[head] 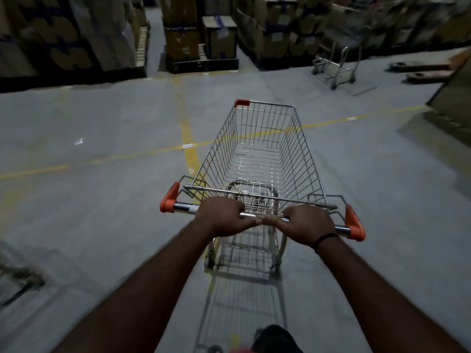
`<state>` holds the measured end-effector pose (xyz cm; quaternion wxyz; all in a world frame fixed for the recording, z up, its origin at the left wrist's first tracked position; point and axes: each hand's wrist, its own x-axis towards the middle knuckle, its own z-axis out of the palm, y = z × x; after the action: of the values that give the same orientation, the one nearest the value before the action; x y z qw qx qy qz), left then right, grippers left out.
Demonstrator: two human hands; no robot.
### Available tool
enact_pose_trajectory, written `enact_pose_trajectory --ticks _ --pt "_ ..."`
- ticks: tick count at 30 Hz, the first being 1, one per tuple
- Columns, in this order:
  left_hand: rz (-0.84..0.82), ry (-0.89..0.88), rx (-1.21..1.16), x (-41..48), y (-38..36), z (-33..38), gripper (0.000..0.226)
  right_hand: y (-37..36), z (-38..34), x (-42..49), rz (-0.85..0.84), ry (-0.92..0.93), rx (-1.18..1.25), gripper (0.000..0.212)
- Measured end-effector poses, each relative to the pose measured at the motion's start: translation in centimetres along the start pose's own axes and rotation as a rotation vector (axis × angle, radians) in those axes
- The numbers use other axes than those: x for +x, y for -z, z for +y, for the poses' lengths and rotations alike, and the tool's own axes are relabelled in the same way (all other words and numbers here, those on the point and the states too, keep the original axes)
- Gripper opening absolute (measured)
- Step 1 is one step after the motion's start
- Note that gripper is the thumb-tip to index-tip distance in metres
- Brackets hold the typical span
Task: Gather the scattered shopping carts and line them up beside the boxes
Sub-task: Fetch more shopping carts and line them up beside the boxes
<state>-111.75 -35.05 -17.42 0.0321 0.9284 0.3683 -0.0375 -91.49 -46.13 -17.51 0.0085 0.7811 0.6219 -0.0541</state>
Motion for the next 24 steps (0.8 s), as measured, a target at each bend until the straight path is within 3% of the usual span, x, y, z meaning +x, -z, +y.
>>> enact_pose_trajectory --ticks 12,20,24 --pt "0.097 -0.091 -0.023 16.8 0.5 -0.4 0.076 1.7 8.1 12.5 0.060 -0.094 0.017 0.105" --pt "0.055 -0.098 -0.029 31.7 2.4 -0.8 0.083 2.9 15.4 23.9 0.022 -0.137 0.012 0.094" --pt "0.111 -0.113 0.006 38.3 3.2 -0.7 0.092 3.6 18.9 28.9 0.005 -0.127 0.020 0.096"
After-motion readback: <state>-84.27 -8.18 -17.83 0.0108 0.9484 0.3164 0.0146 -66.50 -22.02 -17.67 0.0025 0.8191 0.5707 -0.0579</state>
